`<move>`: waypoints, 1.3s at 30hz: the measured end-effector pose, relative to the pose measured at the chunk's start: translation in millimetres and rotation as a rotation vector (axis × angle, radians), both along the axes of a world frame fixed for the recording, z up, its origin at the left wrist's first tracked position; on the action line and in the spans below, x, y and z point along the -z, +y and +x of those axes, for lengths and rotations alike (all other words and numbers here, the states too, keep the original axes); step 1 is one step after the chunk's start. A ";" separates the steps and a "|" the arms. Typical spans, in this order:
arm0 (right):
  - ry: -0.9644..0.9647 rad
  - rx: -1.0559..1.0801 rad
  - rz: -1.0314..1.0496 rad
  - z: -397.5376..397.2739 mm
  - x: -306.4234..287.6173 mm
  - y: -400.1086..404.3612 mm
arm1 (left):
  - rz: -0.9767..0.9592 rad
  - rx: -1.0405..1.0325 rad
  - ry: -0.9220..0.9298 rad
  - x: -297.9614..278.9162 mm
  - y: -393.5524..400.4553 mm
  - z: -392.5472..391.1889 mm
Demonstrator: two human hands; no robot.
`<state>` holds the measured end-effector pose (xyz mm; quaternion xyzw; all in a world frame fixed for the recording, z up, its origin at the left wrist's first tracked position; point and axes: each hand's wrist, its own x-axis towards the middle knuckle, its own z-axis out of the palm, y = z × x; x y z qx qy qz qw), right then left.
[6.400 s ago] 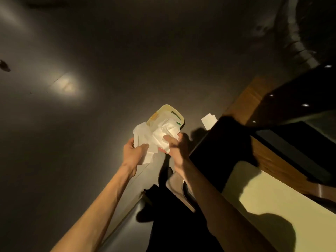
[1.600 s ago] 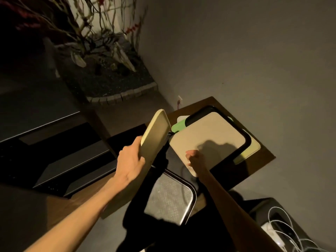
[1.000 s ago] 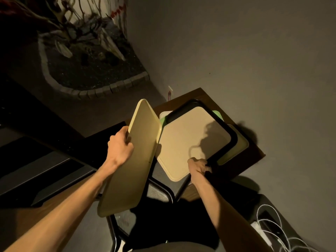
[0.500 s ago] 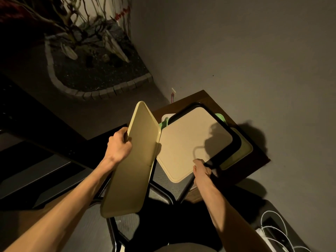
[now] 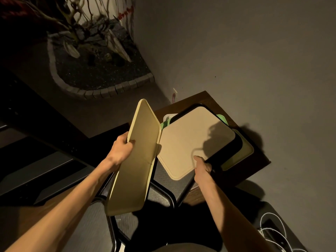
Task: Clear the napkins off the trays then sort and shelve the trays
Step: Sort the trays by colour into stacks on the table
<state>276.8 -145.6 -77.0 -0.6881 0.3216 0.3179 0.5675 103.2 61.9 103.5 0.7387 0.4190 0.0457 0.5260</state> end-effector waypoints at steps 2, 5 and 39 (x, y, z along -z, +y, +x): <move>-0.020 0.096 0.048 -0.9 -10.4 4.4 | 0.002 -0.018 -0.016 -1.3 4.5 -2.2; -0.246 0.076 0.183 -0.3 -43.6 12.0 | 0.027 -0.064 -0.023 -6.4 14.2 -2.9; -0.627 -1.297 0.341 -107.7 -143.3 80.4 | -0.479 -0.447 -0.302 36.2 -25.6 25.0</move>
